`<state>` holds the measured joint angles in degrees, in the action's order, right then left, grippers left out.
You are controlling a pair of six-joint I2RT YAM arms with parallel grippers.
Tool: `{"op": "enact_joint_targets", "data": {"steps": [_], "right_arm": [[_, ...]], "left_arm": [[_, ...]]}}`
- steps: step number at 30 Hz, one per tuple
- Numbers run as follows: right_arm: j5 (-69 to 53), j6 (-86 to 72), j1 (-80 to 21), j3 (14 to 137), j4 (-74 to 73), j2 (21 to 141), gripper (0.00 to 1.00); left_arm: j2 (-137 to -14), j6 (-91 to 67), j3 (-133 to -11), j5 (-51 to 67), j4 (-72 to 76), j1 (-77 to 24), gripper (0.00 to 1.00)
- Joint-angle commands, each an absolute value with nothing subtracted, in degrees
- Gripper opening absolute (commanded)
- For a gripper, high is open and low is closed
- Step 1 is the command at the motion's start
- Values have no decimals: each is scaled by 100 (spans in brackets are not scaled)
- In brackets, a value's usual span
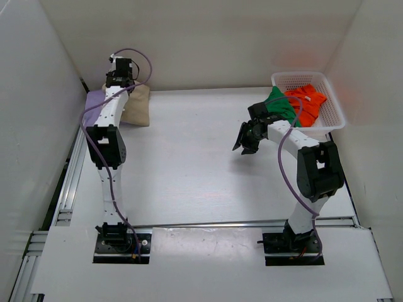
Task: Fold and stack the t-shirts
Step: Put the neatly folded tshirt into the corner of the board with the left arm
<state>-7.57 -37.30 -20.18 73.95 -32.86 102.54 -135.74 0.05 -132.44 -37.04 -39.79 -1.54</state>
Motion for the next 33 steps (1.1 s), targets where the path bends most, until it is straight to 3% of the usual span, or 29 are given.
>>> {"op": "enact_joint_targets", "data": {"steps": [1, 9, 19, 20, 22, 23, 24, 27, 33], "right_arm": [[-677, -3647, -1978, 7356, -3305, 9993, 49], [-677, -3542, -1978, 7541, -3471, 10178, 49], [-677, -3376, -1978, 8016, -3805, 10564, 49], [-677, -3375, -1978, 8094, -3858, 10617, 49], [-677, -3323, -1978, 8156, -3858, 10687, 49], [-677, -3322, -1978, 8217, -3919, 10687, 49], [-677, -3322, -1978, 8287, -3972, 10688, 49], [-677, -3270, -1925, 8341, -4025, 10688, 49], [-483, -3138, -1776, 8639, -4192, 10320, 49]], "left_arm": [[-12788, 0, -13201, -3753, -3709, 17, 10], [-12964, 0, -13351, -3384, -3709, 333, 10], [-14264, 0, -14071, -3436, -3499, 790, 10], [-14334, 0, -14132, -3437, -3446, 791, 13], [-14483, 0, -14133, -3497, -3357, 791, 27], [-14484, 0, -14133, -3498, -3279, 791, 48], [-14563, 0, -14133, -3646, -3278, 791, 56], [-14677, 0, -14317, -4102, -2954, 844, 70], [-14265, 0, -14247, -4438, -2698, 1089, 81]]}}
